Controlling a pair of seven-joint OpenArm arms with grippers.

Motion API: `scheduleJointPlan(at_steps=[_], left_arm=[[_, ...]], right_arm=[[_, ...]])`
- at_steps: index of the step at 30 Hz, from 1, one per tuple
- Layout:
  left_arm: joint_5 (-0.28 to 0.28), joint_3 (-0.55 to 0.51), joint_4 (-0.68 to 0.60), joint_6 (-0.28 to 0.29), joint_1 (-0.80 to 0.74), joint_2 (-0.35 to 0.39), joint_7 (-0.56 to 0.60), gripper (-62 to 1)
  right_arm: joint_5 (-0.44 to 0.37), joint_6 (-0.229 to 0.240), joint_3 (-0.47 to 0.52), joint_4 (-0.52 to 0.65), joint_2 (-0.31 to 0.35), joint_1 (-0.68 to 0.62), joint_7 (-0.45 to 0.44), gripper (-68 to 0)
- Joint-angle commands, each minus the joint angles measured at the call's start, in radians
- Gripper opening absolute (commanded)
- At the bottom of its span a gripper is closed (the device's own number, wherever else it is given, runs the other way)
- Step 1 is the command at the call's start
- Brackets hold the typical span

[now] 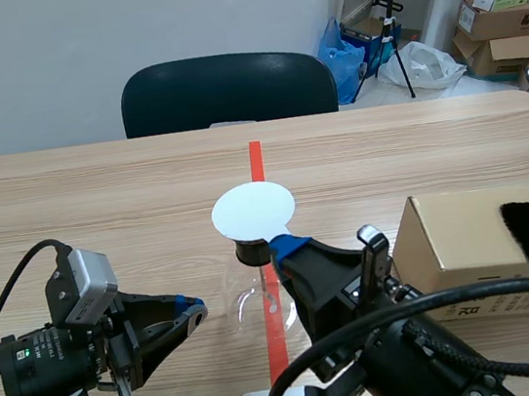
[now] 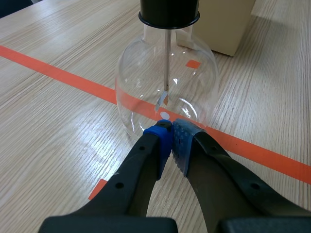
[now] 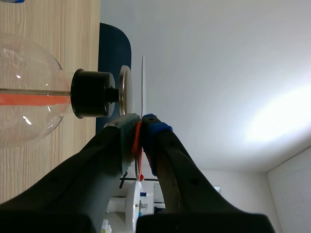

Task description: Do the electroscope experiment

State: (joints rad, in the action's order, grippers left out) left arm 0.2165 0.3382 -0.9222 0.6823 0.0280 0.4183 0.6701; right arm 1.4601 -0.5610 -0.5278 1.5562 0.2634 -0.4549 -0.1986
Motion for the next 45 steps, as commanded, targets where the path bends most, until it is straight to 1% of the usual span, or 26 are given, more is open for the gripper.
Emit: scheduleJointPlan(at_steps=[1,4,8,20,25,28,45], left_arm=[[-0.010,-0.002,-0.006,0.000,0.005,-0.002,0.013,-58.0],[-0.010,-0.002,-0.006,0.000,0.005,-0.002,0.013,-57.9],[-0.010,-0.002,-0.006,0.000,0.005,-0.002,0.013,-57.9],[-0.010,-0.002,-0.006,0.000,0.005,-0.002,0.013,-57.9],[-0.010,-0.002,-0.006,0.000,0.005,-0.002,0.013,-57.9],[-0.010,-0.002,-0.006,0.000,0.005,-0.002,0.013,-58.0],[-0.010,-0.002,-0.006,0.000,0.005,-0.002,0.013,-58.0]], right_arm=[[0.001,-0.013,0.003,0.022,0.010,0.012,0.022,-66.5],[0.001,-0.013,0.003,0.022,0.010,0.012,0.069,-66.5],[0.001,-0.013,0.003,0.022,0.010,0.012,0.156,-66.5],[0.001,-0.013,0.003,0.022,0.010,0.012,0.461,-66.5],[0.001,-0.013,0.003,0.022,0.010,0.012,0.541,-66.5],[0.001,-0.013,0.003,0.022,0.010,0.012,0.563,-66.5],[0.001,-0.013,0.003,0.022,0.010,0.012,0.555,-66.5]])
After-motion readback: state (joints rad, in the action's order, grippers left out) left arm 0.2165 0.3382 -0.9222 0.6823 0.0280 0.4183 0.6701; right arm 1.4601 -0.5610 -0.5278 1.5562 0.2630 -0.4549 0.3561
